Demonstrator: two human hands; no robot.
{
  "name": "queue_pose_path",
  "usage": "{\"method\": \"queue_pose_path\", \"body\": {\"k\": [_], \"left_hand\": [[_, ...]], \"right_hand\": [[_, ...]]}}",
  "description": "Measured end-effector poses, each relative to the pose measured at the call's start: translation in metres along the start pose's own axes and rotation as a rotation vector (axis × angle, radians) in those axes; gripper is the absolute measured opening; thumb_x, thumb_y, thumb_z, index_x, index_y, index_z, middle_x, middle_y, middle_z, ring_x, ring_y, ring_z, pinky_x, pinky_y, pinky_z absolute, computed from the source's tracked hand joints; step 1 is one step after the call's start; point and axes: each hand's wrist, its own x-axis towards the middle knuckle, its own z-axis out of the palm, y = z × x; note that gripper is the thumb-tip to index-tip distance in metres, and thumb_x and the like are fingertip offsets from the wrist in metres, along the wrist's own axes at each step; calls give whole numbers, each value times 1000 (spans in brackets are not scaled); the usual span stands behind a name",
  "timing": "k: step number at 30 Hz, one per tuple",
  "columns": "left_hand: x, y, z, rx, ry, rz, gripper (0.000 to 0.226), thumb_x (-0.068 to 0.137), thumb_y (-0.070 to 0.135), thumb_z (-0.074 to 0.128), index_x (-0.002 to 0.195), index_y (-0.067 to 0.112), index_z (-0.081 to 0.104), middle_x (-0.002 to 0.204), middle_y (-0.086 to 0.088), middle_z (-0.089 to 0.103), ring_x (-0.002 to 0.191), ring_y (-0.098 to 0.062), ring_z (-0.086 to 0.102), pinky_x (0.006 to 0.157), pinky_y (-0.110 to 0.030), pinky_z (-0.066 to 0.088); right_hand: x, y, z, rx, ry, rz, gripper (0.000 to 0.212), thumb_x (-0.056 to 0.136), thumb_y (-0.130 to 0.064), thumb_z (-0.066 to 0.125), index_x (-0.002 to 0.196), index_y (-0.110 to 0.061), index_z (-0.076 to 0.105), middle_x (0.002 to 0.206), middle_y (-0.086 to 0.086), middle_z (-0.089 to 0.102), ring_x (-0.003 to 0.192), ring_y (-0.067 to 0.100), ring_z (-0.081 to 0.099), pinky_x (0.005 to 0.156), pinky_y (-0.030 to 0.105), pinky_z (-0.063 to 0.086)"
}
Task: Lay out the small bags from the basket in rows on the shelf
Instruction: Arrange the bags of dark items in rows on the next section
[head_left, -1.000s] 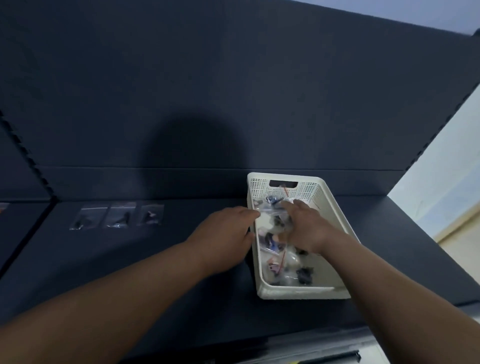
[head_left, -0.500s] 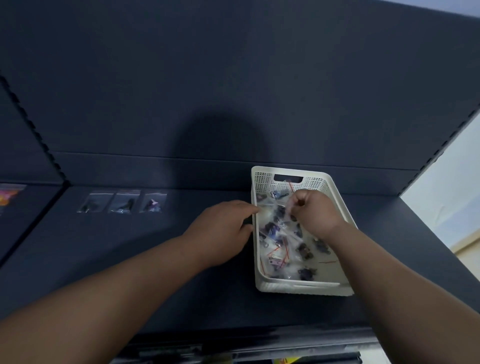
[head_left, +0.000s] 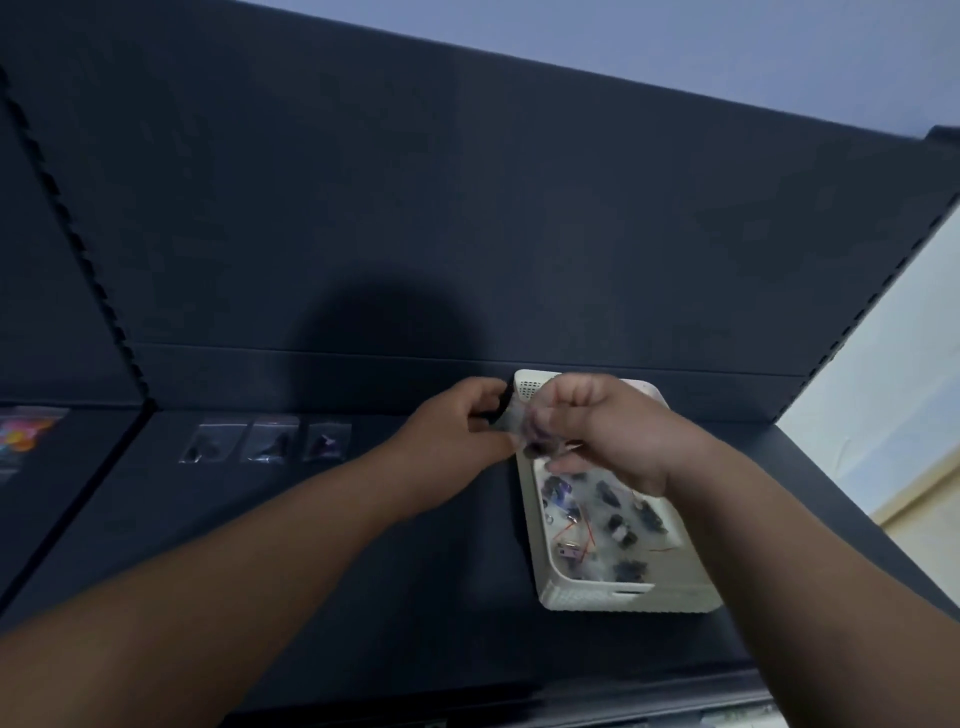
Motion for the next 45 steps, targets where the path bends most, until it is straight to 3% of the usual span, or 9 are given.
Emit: {"method": "queue_pose_path", "body": {"k": [3, 7, 11, 13, 17, 25, 28, 35, 45], "left_hand": [[-8, -6, -19, -99, -16, -86, 15, 87, 3, 59, 92, 17, 62, 91, -6, 71, 79, -11, 65, 67, -23, 50], [-21, -15, -47, -237, 64, -219, 6, 90, 7, 57, 88, 12, 61, 71, -7, 69, 67, -18, 61, 64, -30, 49], [-30, -26, -78, -329, 139, -309, 10, 88, 8, 62, 83, 14, 55, 67, -8, 69, 60, -16, 61, 56, -25, 49], [-34, -32, -93, -342, 161, -330, 10, 86, 7, 63, 85, 13, 55, 75, -11, 68, 60, -16, 60, 52, -23, 49], [-39, -43, -118, -374, 203, -374, 9, 88, 4, 59, 92, 11, 54, 74, -9, 62, 57, -15, 58, 46, -19, 48], [-44, -67, -155, -394, 195, -391, 7, 89, 4, 57, 94, 9, 58, 72, -6, 64, 55, -14, 59, 49, -19, 49], [-43, -71, -157, -397, 188, -398, 7, 87, 3, 59, 89, 11, 59, 69, -4, 64, 56, -14, 60, 53, -22, 49], [-28, -74, -145, -430, 172, -398, 16, 80, 7, 70, 85, 16, 57, 68, -2, 65, 61, -14, 61, 60, -27, 49], [-26, -80, -125, -338, 278, -448, 16, 80, 4, 71, 87, 13, 59, 70, -3, 65, 58, -12, 60, 56, -24, 51]], "right_hand": [[9, -8, 31, 100, -37, 34, 15, 93, -6, 51, 85, -15, 60, 74, 2, 61, 71, 21, 56, 54, 22, 53], [27, -8, 73, 385, 15, 174, 15, 94, -11, 49, 105, -15, 60, 68, 3, 66, 50, 13, 61, 48, 21, 50], [44, -6, 107, 509, -85, 217, 20, 91, -34, 55, 96, -16, 59, 71, 2, 64, 57, 11, 60, 50, 19, 45], [51, -8, 121, 431, -117, 164, 4, 88, -15, 60, 86, -17, 57, 66, -4, 60, 54, 4, 56, 48, 15, 39], [65, -10, 142, 375, -1, 197, 29, 83, 11, 45, 79, -17, 55, 66, -4, 63, 50, 2, 55, 53, 16, 39], [79, -7, 169, 614, 44, 320, 18, 90, -2, 50, 86, -17, 60, 77, 1, 66, 66, 12, 63, 69, 26, 49], [82, -3, 175, 609, 59, 341, 10, 89, -10, 57, 83, -18, 58, 72, 0, 67, 64, 11, 62, 65, 25, 48], [93, 3, 171, 476, 115, 258, 21, 84, 1, 61, 76, -17, 54, 67, 1, 67, 59, 9, 58, 57, 22, 46], [109, 23, 164, 617, 133, 210, 17, 87, 1, 58, 92, -16, 61, 73, 1, 71, 59, 9, 64, 53, 19, 49]]}}
